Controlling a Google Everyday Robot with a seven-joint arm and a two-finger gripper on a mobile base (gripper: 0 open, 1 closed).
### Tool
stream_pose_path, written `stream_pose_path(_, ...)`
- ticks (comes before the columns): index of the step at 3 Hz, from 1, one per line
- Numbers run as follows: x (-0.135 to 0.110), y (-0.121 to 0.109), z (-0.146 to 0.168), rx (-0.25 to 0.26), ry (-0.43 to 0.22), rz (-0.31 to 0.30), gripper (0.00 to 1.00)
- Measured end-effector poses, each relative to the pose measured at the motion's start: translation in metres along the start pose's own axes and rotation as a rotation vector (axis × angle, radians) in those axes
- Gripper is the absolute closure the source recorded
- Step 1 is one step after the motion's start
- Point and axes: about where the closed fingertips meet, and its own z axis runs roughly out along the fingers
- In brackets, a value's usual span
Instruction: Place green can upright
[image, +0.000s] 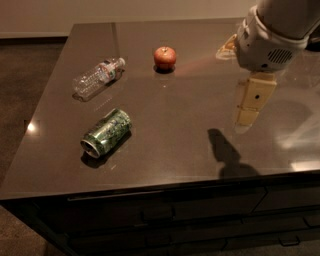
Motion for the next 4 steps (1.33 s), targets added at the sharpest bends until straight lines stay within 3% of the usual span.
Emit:
stream_pose_path(2,-0.073,0.006,0.047,-0.104,-0.027,-0.278,0.00)
stream_pose_path(3,-0.130,0.014,0.077,-0.168,-0.060,-0.494,0.00)
stream_pose_path(4,-0.166,0.020,0.092,-0.191,-0.092,-0.621,0.00)
